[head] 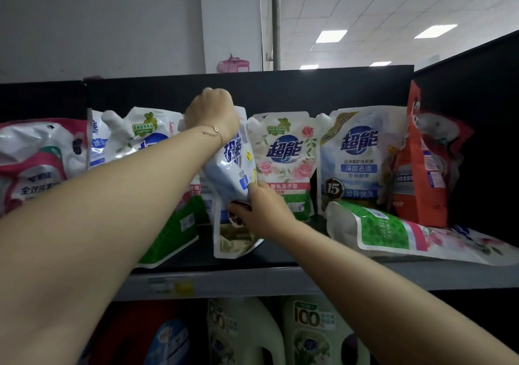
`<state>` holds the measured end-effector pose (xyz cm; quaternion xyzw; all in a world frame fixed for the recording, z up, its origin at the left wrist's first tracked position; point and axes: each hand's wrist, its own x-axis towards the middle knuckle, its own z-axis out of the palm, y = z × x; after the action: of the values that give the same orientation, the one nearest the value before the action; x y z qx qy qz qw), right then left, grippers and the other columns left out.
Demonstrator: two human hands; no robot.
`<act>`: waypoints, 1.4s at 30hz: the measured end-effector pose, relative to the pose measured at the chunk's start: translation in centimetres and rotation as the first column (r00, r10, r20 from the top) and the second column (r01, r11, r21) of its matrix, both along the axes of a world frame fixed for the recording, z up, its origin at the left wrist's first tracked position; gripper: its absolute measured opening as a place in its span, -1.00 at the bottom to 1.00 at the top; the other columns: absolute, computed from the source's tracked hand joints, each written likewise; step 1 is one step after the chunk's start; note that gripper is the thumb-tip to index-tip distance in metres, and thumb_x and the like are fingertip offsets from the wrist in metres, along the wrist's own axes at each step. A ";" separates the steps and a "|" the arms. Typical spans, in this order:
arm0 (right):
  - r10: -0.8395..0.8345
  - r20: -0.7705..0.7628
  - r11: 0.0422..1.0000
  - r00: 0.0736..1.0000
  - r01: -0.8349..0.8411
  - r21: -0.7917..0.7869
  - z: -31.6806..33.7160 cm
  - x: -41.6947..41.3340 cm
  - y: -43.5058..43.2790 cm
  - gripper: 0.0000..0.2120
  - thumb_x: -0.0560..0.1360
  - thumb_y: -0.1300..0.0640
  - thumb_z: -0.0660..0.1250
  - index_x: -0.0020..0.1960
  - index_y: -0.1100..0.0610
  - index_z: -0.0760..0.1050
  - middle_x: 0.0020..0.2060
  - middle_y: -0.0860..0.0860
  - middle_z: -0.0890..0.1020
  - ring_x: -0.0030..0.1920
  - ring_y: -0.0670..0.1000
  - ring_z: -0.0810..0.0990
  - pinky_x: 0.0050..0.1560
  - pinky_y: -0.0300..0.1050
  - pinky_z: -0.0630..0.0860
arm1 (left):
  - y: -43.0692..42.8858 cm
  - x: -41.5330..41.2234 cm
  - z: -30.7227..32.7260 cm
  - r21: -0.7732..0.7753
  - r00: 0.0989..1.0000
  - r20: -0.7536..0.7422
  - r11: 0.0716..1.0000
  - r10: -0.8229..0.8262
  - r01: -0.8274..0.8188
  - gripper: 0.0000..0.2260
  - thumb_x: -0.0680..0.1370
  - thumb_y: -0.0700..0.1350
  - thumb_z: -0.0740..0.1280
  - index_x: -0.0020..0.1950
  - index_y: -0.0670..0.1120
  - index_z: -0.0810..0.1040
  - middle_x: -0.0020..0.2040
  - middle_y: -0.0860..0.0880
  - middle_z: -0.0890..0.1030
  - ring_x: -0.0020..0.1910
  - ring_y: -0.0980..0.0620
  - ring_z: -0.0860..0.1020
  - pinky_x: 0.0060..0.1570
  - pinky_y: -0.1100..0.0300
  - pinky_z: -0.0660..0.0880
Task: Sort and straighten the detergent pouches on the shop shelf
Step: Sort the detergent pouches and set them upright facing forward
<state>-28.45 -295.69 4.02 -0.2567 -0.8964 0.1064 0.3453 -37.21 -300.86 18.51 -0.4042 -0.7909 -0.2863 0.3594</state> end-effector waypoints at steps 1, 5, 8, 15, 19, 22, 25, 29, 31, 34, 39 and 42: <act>-0.007 -0.003 1.000 1.000 0.007 -0.010 -0.2 -0.2 -0.1 -0.63 0.52 -0.13 0.31 0.02 0.19 0.39 0.06 0.13 0.46 -0.04 0.15 0.49 -0.15 -0.08 0.36 | 0.0 0.0 -0.1 -0.005 1.000 -0.011 1.000 -0.002 0.002 -0.82 0.59 -0.19 0.23 0.12 -0.24 0.53 0.17 -0.21 0.51 0.12 -0.22 0.51 -0.03 0.01 0.42; 0.002 0.028 0.999 1.000 0.000 -0.054 0.0 0.5 -0.1 -0.58 0.51 -0.16 0.29 0.12 0.18 0.39 0.10 0.10 0.43 -0.03 0.10 0.48 -0.14 -0.10 0.38 | -0.2 0.8 -0.2 0.048 0.994 -0.111 0.998 -0.023 0.029 -0.72 0.57 -0.20 0.25 0.26 -0.22 0.40 0.27 -0.20 0.40 0.22 -0.20 0.41 0.09 -0.05 0.40; 0.029 0.082 0.997 0.996 -0.023 -0.068 0.7 2.2 -0.6 -0.62 0.47 -0.18 0.33 0.00 0.13 0.37 -0.01 0.05 0.46 -0.12 0.05 0.46 -0.25 -0.09 0.36 | 0.0 2.7 -0.8 0.013 0.935 -0.355 1.000 -0.011 0.017 -0.71 0.52 -0.21 0.24 0.24 -0.17 0.37 0.24 -0.17 0.40 0.20 -0.18 0.35 0.08 -0.07 0.32; -0.049 0.196 0.998 0.979 0.041 0.044 2.1 8.1 -1.8 -0.71 0.47 -0.14 0.36 -0.11 0.10 0.50 -0.21 -0.01 0.54 -0.16 0.06 0.51 -0.30 -0.12 0.32 | 2.1 7.6 -4.8 -0.239 0.868 -0.260 0.900 -0.422 0.366 -0.89 0.53 -0.17 0.18 0.05 -0.08 0.34 -0.01 -0.10 0.48 -0.06 -0.12 0.48 -0.16 0.06 0.39; -0.142 0.236 0.965 0.961 0.082 0.249 1.9 11.9 -2.1 -0.67 0.48 -0.04 0.36 0.09 0.20 0.54 0.05 0.13 0.55 0.11 0.17 0.43 0.02 -0.03 0.41 | 3.5 8.6 -7.7 -0.304 0.871 0.049 0.823 -0.490 0.480 -0.90 0.57 -0.07 0.18 0.00 -0.08 0.39 -0.05 -0.09 0.54 -0.09 -0.12 0.53 -0.08 0.02 0.51; -0.167 0.192 0.952 0.967 0.108 0.286 1.5 14.8 -1.9 -0.71 0.48 0.02 0.36 0.12 0.15 0.54 0.02 0.08 0.51 0.09 0.12 0.39 0.05 -0.04 0.40 | 4.3 9.3 -9.6 -0.397 0.855 0.093 0.769 -0.510 0.501 -0.87 0.57 -0.05 0.21 0.02 -0.09 0.44 -0.03 -0.07 0.53 -0.10 -0.08 0.51 -0.09 0.06 0.49; -0.206 0.182 0.947 0.962 0.149 0.285 1.3 17.3 -1.7 -0.71 0.44 -0.01 0.40 0.09 0.11 0.55 -0.02 0.04 0.49 0.08 0.07 0.39 0.01 -0.09 0.40 | 4.9 10.6 -10.8 -0.435 0.810 0.125 0.702 -0.573 0.563 -0.86 0.55 -0.03 0.24 0.02 -0.07 0.46 -0.09 -0.03 0.52 -0.14 -0.03 0.49 -0.14 0.10 0.46; -0.315 0.276 0.922 0.908 0.223 0.317 1.5 20.5 -0.8 -0.56 0.37 -0.02 0.45 0.17 0.08 0.41 0.06 0.02 0.42 0.11 0.06 0.38 -0.02 -0.09 0.40 | 5.9 12.9 -10.6 -0.317 0.676 0.228 0.603 -0.701 0.732 -0.88 0.58 -0.02 0.23 -0.02 -0.05 0.49 -0.16 0.02 0.54 -0.20 0.07 0.51 -0.18 0.12 0.49; -0.371 0.338 0.902 0.865 0.249 0.353 1.6 21.9 -0.2 -0.52 0.37 0.03 0.44 0.22 0.08 0.36 0.09 0.03 0.41 0.13 0.08 0.39 -0.03 -0.09 0.39 | 6.1 14.3 -10.7 -0.324 0.630 0.244 0.550 -0.738 0.770 -0.90 0.59 -0.02 0.23 -0.06 -0.01 0.48 -0.18 0.05 0.54 -0.20 0.06 0.53 -0.16 0.10 0.52; -0.448 0.426 0.868 0.786 0.270 0.415 1.2 23.1 0.4 -0.53 0.40 0.03 0.42 0.24 0.09 0.35 0.12 0.04 0.43 0.13 0.11 0.44 -0.02 -0.05 0.42 | 6.1 16.2 -11.3 -0.382 0.583 0.275 0.470 -0.764 0.796 -0.89 0.58 -0.09 0.21 -0.10 0.01 0.51 -0.15 0.04 0.55 -0.15 0.02 0.53 -0.07 0.03 0.55; -0.560 0.433 0.803 0.706 0.332 0.496 0.0 24.7 1.1 -0.58 0.43 0.04 0.38 0.21 0.11 0.34 0.11 0.05 0.48 0.12 0.13 0.50 -0.02 -0.04 0.38 | 5.8 17.1 -12.9 -0.439 0.570 0.243 0.435 -0.785 0.786 -0.76 0.53 0.10 0.25 0.06 0.00 0.57 0.00 0.02 0.56 -0.02 0.03 0.52 0.06 -0.02 0.50; -0.537 0.417 0.832 0.733 0.380 0.404 -0.6 25.5 1.8 -0.60 0.43 0.12 0.37 0.20 0.12 0.32 0.02 0.07 0.51 0.02 0.18 0.56 -0.18 -0.04 0.38 | 4.8 17.6 -13.8 -0.544 0.630 0.056 0.505 -0.775 0.670 -0.63 0.55 0.24 0.16 0.19 0.06 0.51 0.06 0.04 0.52 0.08 0.02 0.46 0.14 -0.01 0.39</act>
<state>-2.99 -293.92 3.43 -0.4370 -0.8678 -0.1887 0.1426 -19.66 -296.06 4.71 -0.8041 -0.5541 -0.1458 0.1587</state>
